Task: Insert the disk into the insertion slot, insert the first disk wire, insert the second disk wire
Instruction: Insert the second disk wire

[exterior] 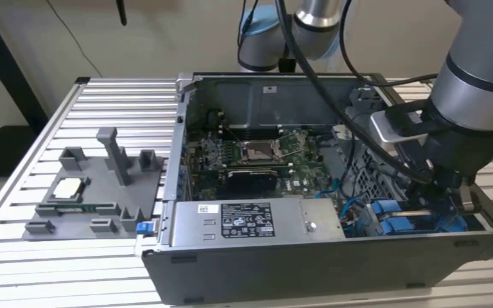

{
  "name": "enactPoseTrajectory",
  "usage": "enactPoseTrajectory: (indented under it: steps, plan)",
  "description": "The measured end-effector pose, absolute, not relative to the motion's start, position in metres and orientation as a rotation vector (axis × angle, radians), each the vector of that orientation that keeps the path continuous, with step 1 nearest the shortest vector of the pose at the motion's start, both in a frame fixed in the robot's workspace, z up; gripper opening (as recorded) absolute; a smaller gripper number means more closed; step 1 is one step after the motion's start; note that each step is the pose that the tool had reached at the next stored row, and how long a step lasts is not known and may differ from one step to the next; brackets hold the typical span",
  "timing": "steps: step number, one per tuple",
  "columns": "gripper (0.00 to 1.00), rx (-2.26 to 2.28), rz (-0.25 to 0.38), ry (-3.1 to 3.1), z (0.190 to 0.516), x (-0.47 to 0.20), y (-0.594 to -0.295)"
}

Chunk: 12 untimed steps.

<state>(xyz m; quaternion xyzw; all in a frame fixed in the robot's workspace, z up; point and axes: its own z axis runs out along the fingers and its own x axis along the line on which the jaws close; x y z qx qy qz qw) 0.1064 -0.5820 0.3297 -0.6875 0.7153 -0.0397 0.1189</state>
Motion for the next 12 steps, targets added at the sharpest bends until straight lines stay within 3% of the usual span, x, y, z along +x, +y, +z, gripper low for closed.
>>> enactPoseTrajectory:
  steps: [12]
  plan:
    - [0.23,-2.011,-0.115,2.092,0.358,0.106,-0.582]
